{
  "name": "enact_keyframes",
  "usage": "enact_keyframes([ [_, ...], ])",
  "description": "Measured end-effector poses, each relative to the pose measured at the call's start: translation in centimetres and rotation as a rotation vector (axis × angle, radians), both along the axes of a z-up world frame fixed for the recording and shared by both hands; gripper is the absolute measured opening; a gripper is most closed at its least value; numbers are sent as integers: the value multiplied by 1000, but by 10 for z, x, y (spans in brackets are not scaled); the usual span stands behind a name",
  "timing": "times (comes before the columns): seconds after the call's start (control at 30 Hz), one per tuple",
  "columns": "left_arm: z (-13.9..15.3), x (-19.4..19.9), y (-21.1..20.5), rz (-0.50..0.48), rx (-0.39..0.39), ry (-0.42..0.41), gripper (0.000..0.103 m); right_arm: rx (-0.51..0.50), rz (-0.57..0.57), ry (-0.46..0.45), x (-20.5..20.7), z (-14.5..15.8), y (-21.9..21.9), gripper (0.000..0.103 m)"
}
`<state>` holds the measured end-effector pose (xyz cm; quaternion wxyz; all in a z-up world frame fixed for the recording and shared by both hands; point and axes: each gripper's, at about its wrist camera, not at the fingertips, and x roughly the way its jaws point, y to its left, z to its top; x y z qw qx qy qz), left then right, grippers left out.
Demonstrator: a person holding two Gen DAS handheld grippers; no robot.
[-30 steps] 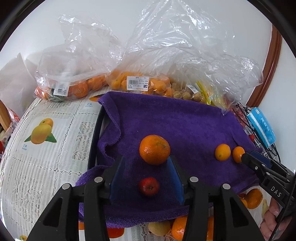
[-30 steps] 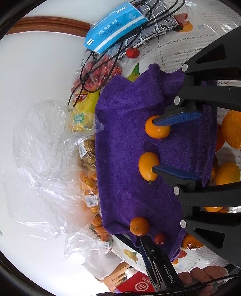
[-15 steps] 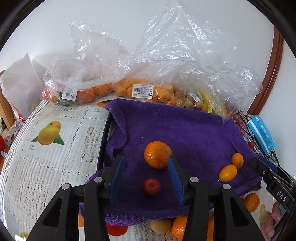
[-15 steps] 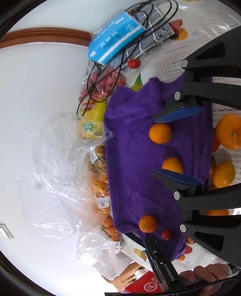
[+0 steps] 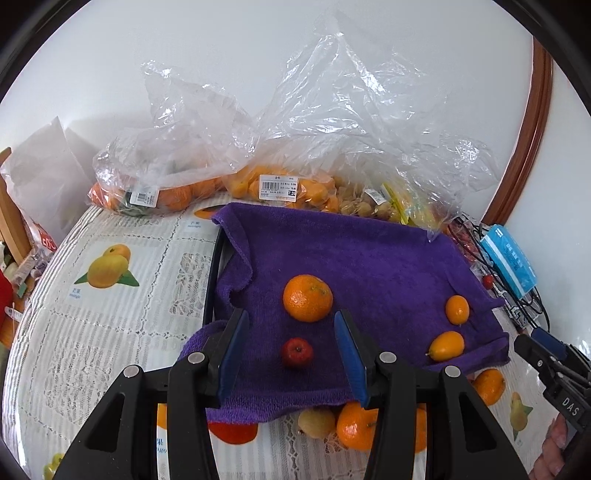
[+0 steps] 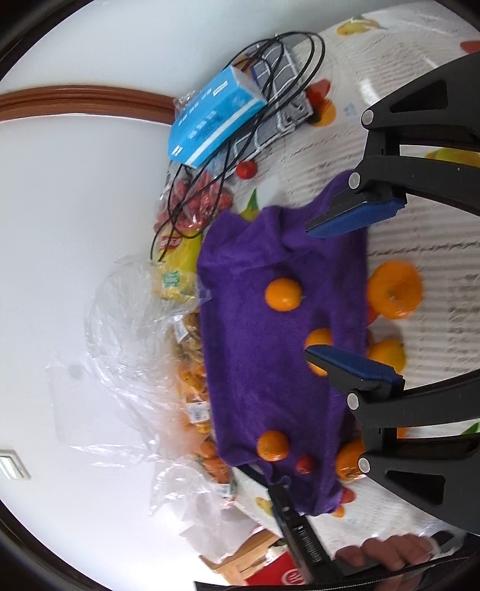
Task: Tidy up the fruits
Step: 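Grasp a large mandarin with the right gripper while the left gripper grasps a small yellow fruit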
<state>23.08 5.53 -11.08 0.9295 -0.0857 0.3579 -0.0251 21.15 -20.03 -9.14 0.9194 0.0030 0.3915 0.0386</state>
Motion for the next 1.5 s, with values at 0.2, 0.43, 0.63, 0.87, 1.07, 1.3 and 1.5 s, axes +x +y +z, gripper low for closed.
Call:
enact_keyframes([
  [0.2,-11,-18,10,4,6,29,46,-7,4,36,-18,-15,-1,60],
  [0.43,-21,-39,26,1,-31,36,47,-34,12,87,-21,-48,4,58],
  [0.63,-29,-45,19,-54,-31,52,47,-13,-4,118,-13,-66,-1,43],
  [0.87,-31,-51,-2,-152,-57,52,47,13,-5,111,-23,-63,-8,43],
  [1.07,-35,-50,-9,-112,3,54,47,37,19,108,-27,-64,-12,43],
  [1.3,-51,-36,-7,-95,2,123,46,56,30,126,-25,-67,-12,43],
  [1.5,-55,-32,-17,-115,45,128,45,59,35,133,-24,-68,-11,43],
])
